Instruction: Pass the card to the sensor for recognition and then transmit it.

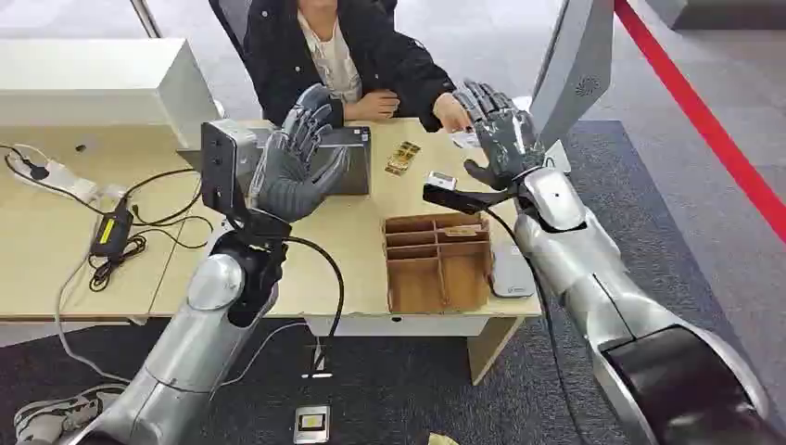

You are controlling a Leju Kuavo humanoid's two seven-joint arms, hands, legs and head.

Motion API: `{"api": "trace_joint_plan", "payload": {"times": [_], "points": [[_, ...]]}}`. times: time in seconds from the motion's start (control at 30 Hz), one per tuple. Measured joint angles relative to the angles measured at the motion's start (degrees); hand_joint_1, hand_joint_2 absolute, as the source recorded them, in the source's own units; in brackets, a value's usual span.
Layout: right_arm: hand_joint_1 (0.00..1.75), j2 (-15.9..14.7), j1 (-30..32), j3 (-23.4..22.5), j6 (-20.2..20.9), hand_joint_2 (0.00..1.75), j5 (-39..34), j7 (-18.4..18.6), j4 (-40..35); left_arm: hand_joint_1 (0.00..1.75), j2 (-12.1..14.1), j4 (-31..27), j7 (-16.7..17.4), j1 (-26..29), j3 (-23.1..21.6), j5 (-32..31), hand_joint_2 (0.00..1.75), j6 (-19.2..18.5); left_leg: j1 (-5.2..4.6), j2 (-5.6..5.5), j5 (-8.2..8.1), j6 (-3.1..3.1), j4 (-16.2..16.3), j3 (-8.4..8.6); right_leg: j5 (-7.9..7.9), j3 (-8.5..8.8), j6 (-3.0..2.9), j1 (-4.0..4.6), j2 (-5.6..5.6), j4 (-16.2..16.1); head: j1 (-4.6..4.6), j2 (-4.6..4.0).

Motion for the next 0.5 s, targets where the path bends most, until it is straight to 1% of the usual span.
{"api": "trace_joint_plan", "payload": {"times": [0.2, 0.23, 0.27, 0.3, 0.5], "points": [[0.0, 0.8, -2.0, 0.8, 0.0, 1.75, -0.8, 0.6, 3.2, 0.0, 0.0, 0.6, -0.4, 0.1, 0.0, -0.3, 1.75, 0.5, 0.0, 0.01, -0.01, 0.0, 0.0, 0.0, 0.0, -0.01, 0.0, 0.0, 0.0, 0.0, 0.0, 0.0], [0.14, 0.9, -2.2, 0.9, 0.0, 1.75, -1.1, 0.5, 3.6, 0.0, 0.0, 0.7, -0.4, 0.2, 0.0, -0.3, 1.75, 0.6, 0.0, 0.01, -0.01, 0.0, 0.0, 0.0, 0.0, -0.01, 0.0, 0.0, 0.0, 0.0, 0.0, 0.0], [1.1, 1.0, -2.4, 1.0, 0.0, 1.75, -1.4, 0.4, 3.9, 0.0, -0.1, 0.9, -0.5, 0.2, 0.0, -0.3, 1.75, 0.7, 0.0, 0.01, 0.0, 0.0, 0.0, 0.0, 0.0, -0.01, 0.0, 0.0, 0.0, 0.0, 0.0, 0.0], [1.75, 1.1, -2.5, 1.0, -0.1, 1.75, -1.6, 0.2, 4.1, 0.0, -0.1, 1.0, -0.5, 0.2, 0.0, -0.3, 1.75, 0.8, 0.0, 0.01, 0.0, 0.0, 0.0, 0.0, 0.0, -0.01, 0.0, 0.0, 0.0, 0.0, 0.0, 0.0], [1.75, 1.7, -2.8, 1.1, -0.3, 1.75, -2.6, -1.0, 5.4, 0.0, -0.4, 1.7, -1.2, 0.3, 0.0, -0.4, 1.75, 1.1, 0.0, 0.01, 0.0, 0.0, 0.0, 0.01, 0.0, 0.0, 0.0, 0.0, 0.0, 0.0, 0.0, 0.0]]}}
